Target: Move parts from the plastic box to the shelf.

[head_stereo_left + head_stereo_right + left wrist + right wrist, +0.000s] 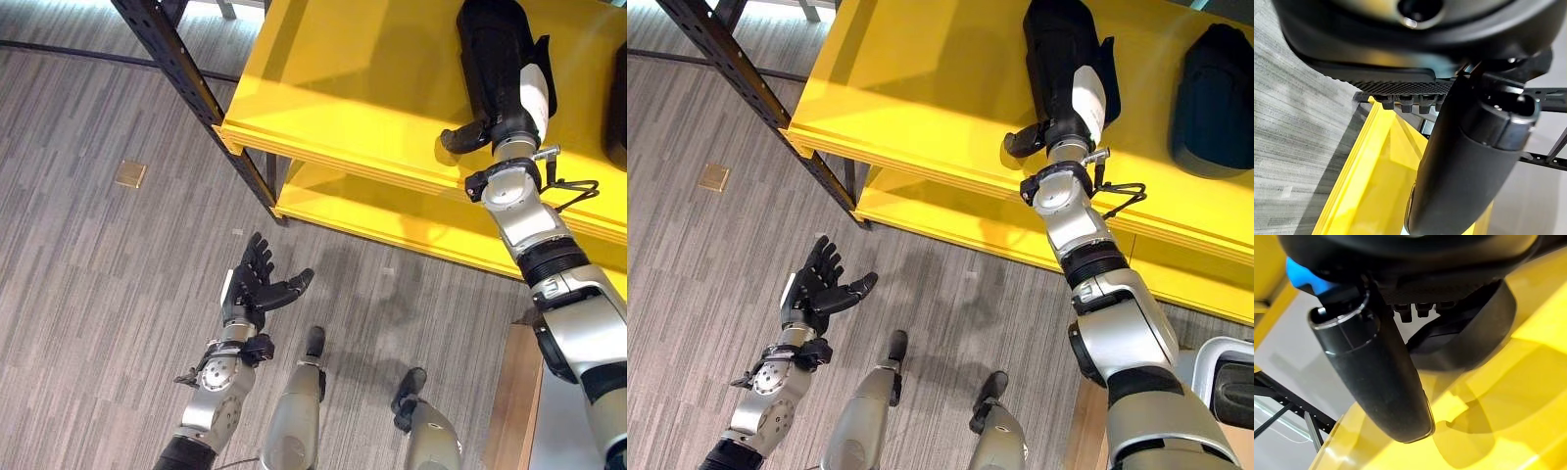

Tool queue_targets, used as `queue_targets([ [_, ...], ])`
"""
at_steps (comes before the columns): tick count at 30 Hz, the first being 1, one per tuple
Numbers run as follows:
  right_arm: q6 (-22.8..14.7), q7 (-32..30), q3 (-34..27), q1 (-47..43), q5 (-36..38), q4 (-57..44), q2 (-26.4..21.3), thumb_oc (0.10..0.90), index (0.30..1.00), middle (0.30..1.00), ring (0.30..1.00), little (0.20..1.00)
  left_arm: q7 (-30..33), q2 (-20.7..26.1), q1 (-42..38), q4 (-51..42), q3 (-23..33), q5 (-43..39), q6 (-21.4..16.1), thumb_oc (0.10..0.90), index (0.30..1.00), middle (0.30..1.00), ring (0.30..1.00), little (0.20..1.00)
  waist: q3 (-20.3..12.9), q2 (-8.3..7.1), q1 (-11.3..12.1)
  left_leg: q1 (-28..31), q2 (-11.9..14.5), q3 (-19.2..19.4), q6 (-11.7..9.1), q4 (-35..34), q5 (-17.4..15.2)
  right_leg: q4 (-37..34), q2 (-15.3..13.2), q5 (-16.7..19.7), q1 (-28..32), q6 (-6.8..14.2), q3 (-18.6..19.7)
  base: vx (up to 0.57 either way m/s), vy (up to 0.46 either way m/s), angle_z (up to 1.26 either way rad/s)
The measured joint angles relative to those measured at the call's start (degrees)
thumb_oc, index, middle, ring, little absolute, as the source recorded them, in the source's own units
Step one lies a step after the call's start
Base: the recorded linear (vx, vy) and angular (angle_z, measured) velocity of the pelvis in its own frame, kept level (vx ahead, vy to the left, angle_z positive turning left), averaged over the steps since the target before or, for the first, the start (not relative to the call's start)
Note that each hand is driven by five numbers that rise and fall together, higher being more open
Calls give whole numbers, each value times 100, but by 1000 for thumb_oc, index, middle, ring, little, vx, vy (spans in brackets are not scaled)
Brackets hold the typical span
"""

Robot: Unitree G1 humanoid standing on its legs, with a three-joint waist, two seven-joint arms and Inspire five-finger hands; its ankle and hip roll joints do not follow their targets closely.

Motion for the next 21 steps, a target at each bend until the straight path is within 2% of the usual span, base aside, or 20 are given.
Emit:
queue_targets([
  [2,21,-63,-223,285,-84,-546,-21,900,1000,1000,1000,1000,3,0,16,1,18,4,0,900,1000,1000,1000,1000,8,-9,-18,-3,13,5,0,-5,0,-28,19,8,1,-9,2,-2,-5,-2],
  [4,7,-87,-234,323,-202,-623,-26,900,1000,1000,1000,1000,18,-1,26,10,32,4,3,900,1000,1000,1000,1000,16,-24,-30,-2,29,17,0,-6,0,-53,31,21,-1,-14,10,-1,-9,-4],
  [8,24,-154,-608,832,-452,-1817,-26,900,1000,1000,1000,1000,118,-3,38,15,218,6,12,900,1000,1000,1000,1000,129,-119,-123,-3,35,38,6,-15,-4,-83,44,39,0,-14,31,-1,-3,-1],
  [17,27,-223,-1070,1274,-680,-2567,-23,900,1000,1000,1000,1000,117,-15,61,9,266,16,17,900,1000,1000,1000,1000,176,-124,-143,-3,51,66,13,-22,-9,-127,69,56,-8,-17,78,-2,-3,-1],
  [21,-11,-244,-1086,1267,-784,-2604,-139,900,1000,1000,1000,1000,115,-16,68,9,361,22,30,900,1000,1000,1000,1000,187,-143,-135,-2,75,68,13,-19,-9,-150,99,73,-4,-29,89,0,0,0],
])
